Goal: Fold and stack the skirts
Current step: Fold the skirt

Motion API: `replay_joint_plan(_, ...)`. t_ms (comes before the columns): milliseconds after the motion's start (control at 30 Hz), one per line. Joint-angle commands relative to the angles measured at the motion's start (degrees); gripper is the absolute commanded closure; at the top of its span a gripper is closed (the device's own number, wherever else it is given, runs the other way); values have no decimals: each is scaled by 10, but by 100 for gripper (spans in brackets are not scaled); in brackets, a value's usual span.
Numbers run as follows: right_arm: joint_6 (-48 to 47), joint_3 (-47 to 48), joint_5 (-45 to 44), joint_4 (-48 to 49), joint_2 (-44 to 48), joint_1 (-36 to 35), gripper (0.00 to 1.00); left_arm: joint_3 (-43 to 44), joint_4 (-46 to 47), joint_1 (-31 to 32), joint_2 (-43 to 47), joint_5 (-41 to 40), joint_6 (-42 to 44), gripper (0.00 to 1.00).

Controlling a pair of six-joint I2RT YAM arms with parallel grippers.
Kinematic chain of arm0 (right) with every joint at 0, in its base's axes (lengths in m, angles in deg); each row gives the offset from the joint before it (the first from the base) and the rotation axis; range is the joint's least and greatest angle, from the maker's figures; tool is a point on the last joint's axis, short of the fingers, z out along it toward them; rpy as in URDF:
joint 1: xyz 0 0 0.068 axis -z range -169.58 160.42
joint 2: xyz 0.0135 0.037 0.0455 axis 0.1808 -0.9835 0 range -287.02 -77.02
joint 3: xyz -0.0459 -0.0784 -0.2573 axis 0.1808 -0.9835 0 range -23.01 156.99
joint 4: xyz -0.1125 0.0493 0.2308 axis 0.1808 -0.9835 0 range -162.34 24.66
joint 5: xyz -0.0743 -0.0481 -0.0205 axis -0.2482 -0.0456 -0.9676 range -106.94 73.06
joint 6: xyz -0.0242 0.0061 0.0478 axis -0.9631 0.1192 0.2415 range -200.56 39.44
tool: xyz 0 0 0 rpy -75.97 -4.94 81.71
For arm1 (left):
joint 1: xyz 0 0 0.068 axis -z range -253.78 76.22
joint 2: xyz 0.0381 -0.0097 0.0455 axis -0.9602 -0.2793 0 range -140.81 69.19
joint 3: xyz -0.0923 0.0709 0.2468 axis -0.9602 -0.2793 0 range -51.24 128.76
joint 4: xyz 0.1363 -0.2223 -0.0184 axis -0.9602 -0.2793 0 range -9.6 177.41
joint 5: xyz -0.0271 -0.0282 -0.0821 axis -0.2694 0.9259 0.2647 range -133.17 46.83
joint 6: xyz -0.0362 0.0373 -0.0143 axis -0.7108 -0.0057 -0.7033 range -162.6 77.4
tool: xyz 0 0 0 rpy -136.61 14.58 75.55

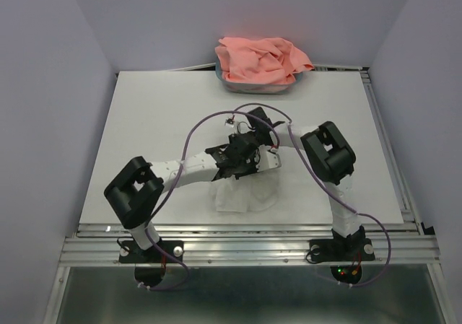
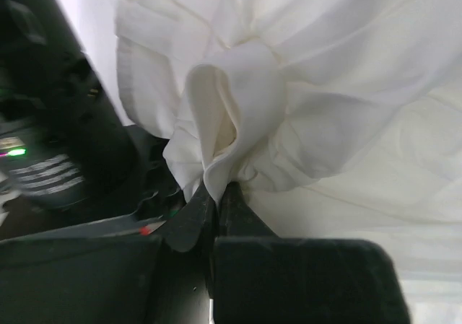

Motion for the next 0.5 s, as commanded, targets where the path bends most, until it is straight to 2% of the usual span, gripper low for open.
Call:
replay_joint_plan(0,7,5,22,15,6,-2,96,-40,95,-3,-30,-21,25,100)
replay_joint_plan(67,6,13,-3,14,11,4,90,-48,91,-3,-42,10,25,100)
replay_joint_plan(167,11,48,-31,11,11,29,76,-51,65,-3,-45,39,18,100)
replay_joint_plan(367,-16,159,-92,-52,-2,96,75,-57,24,-3,-19,58,4,100)
replay_joint_plan(467,-79,192,-126,-114,-4,110,78,-52,2,-3,-1,61,-8,100)
